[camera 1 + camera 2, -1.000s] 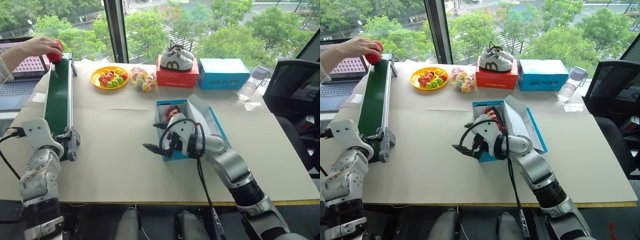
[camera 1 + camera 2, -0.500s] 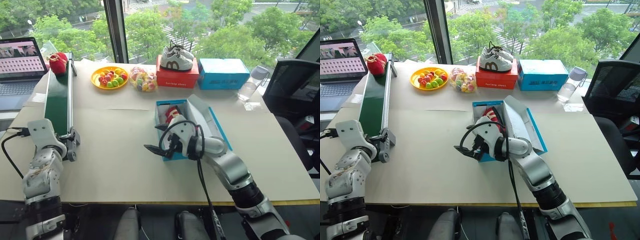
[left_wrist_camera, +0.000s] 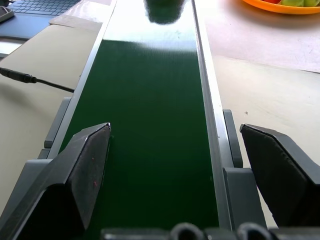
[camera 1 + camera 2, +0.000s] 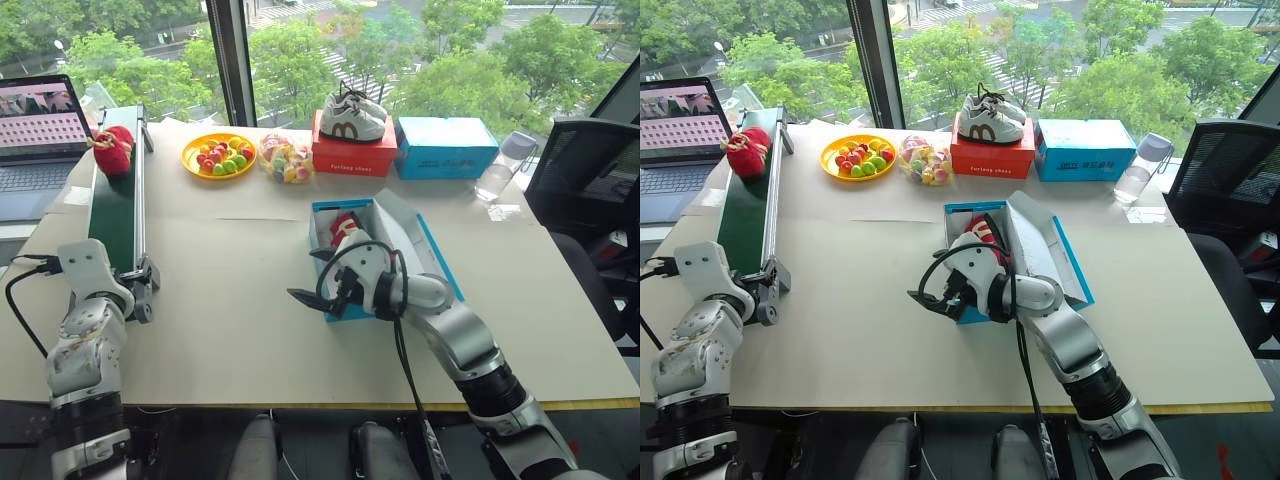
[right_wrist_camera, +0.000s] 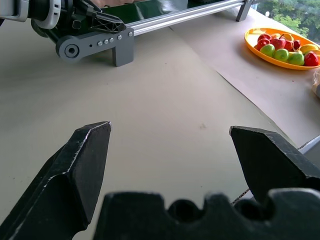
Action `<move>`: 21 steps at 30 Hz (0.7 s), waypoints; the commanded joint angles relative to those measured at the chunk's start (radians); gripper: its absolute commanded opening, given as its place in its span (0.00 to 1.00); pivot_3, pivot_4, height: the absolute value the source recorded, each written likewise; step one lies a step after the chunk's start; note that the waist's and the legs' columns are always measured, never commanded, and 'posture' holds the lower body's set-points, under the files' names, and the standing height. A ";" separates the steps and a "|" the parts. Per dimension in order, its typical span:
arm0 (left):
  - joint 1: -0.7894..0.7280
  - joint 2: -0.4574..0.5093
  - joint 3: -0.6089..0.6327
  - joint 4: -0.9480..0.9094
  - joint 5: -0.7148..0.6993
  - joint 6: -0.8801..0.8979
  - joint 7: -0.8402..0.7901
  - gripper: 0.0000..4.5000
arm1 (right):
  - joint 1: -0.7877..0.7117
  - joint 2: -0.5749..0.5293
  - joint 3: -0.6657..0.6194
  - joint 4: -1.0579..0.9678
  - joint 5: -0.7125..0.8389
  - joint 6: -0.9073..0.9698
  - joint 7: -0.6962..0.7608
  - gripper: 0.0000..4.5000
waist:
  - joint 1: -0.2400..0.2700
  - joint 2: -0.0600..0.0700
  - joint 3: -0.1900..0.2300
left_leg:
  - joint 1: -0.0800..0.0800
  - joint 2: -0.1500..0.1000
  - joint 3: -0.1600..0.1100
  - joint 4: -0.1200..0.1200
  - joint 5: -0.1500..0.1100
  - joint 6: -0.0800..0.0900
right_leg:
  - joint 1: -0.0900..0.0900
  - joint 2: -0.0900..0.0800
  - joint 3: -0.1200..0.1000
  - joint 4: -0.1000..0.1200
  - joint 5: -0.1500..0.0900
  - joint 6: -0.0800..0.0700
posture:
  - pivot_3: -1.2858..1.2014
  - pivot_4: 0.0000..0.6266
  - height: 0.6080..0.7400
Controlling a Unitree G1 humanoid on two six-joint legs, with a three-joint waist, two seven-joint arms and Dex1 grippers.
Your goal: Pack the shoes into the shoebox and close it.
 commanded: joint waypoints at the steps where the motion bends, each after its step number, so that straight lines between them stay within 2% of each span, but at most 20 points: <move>1: -0.020 0.024 0.008 -0.006 0.018 -0.024 0.005 0.99 | -0.012 0.003 -0.030 -0.029 -0.003 -0.004 -0.007 1.00 | 0.000 0.000 0.000 | 0.000 0.000 0.000 0.000 0.000 0.000 | 0.000 0.000 0.000 0.000 0.000 0.000 | 0.52 0.24 1.00; 21: -0.048 0.010 -0.002 0.010 0.033 -0.026 0.007 0.99 | -0.023 0.011 -0.042 -0.018 -0.015 -0.011 -0.013 1.00 | 0.000 0.000 0.000 | 0.000 0.000 0.000 0.000 0.000 0.000 | 0.000 0.000 0.000 0.000 0.000 0.000 | 0.52 0.24 1.00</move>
